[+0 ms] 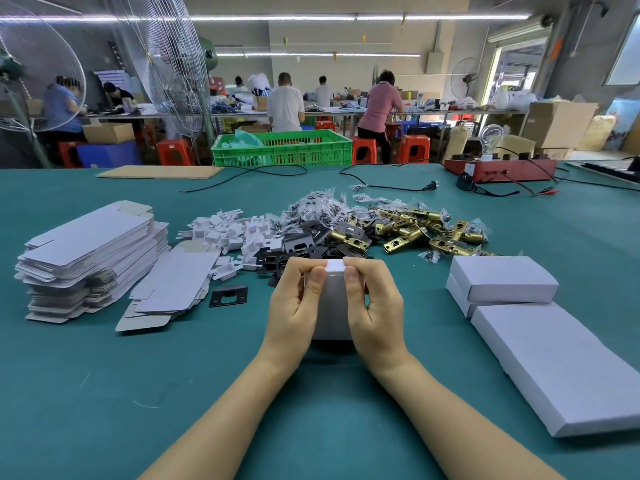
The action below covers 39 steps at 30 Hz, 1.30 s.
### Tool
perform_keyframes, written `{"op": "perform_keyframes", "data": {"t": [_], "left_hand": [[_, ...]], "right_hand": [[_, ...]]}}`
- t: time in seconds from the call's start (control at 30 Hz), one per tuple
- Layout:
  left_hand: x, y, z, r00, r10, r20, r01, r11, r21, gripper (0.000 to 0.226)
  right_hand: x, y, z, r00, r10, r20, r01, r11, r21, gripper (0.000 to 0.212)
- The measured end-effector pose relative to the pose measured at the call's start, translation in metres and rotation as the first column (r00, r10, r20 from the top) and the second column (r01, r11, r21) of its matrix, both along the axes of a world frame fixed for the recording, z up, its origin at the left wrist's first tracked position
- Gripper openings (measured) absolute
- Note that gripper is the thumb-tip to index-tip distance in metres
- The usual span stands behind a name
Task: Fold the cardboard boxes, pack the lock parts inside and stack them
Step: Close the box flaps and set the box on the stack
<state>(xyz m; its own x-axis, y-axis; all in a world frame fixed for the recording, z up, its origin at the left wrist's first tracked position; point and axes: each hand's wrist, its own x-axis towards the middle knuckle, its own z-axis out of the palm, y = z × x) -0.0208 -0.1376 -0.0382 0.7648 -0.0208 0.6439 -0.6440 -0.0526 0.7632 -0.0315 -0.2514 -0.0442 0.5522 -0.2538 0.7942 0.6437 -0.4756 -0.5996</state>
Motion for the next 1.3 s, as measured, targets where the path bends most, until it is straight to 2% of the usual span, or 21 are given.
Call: {"op": "perform_keyframes", "data": {"t": [0.17, 0.37, 0.5, 0.63, 0.7, 0.83, 0.93, 1.0, 1.07, 1.13, 1.2, 1.27, 1.3], "left_hand": [[0.000, 0.001, -0.001, 1.000, -0.006, 0.009, 0.006, 0.999, 0.033, 0.011], [0.000, 0.001, -0.005, 0.999, -0.010, -0.033, 0.013, 0.994, 0.106, 0.014], [-0.001, 0.001, -0.003, 1.000, -0.005, -0.024, 0.007, 0.995, 0.096, 0.013], [-0.001, 0.002, -0.004, 0.998, -0.018, -0.060, 0.023, 0.995, 0.095, 0.015], [0.000, 0.002, -0.005, 0.993, -0.020, -0.117, 0.032, 0.994, 0.100, 0.022], [0.004, 0.003, -0.005, 0.951, -0.099, -0.292, 0.123, 0.990, 0.066, 0.051], [0.004, 0.002, -0.004, 0.917, -0.139, -0.374, 0.188, 0.977, 0.099, 0.052], [0.007, 0.004, -0.005, 0.890, -0.163, -0.425, 0.212, 0.975, 0.070, 0.052], [0.010, 0.006, -0.006, 0.857, -0.211, -0.470, 0.251, 0.968, 0.024, 0.046], [0.010, 0.006, -0.006, 0.837, -0.225, -0.499, 0.267, 0.964, 0.013, 0.039], [0.009, 0.006, -0.006, 0.838, -0.181, -0.514, 0.239, 0.970, 0.047, 0.035], [0.008, 0.005, -0.006, 0.843, -0.146, -0.518, 0.224, 0.970, 0.091, 0.030], [0.009, 0.005, -0.007, 0.843, -0.131, -0.521, 0.222, 0.968, 0.115, 0.026]], "right_hand": [[0.000, 0.000, 0.002, 1.000, -0.022, -0.007, 0.022, 1.000, 0.004, 0.025], [-0.002, 0.002, -0.001, 0.996, 0.000, -0.092, 0.000, 1.000, -0.005, 0.032], [0.000, 0.003, -0.001, 0.996, -0.078, -0.039, 0.076, 0.996, -0.034, 0.019], [0.001, 0.003, 0.000, 0.997, -0.065, -0.041, 0.064, 0.998, -0.029, 0.019], [0.000, 0.004, -0.001, 0.997, -0.026, -0.076, 0.027, 1.000, 0.010, 0.023], [-0.001, 0.004, 0.001, 0.977, 0.079, -0.200, -0.066, 0.995, 0.074, 0.027], [0.000, 0.002, 0.009, 0.954, 0.101, -0.282, -0.031, 0.969, 0.245, 0.017], [0.002, -0.004, 0.015, 0.945, 0.083, -0.318, 0.048, 0.922, 0.385, 0.018], [0.005, -0.012, 0.020, 0.912, 0.093, -0.399, 0.102, 0.891, 0.442, 0.017], [0.009, -0.021, 0.024, 0.835, 0.092, -0.543, 0.130, 0.926, 0.356, 0.013], [0.012, -0.029, 0.026, 0.740, -0.015, -0.672, 0.136, 0.983, 0.127, 0.010], [0.013, -0.035, 0.027, 0.701, -0.177, -0.691, 0.080, 0.982, -0.170, 0.029], [0.013, -0.037, 0.028, 0.702, -0.211, -0.680, 0.030, 0.963, -0.268, 0.041]]}}
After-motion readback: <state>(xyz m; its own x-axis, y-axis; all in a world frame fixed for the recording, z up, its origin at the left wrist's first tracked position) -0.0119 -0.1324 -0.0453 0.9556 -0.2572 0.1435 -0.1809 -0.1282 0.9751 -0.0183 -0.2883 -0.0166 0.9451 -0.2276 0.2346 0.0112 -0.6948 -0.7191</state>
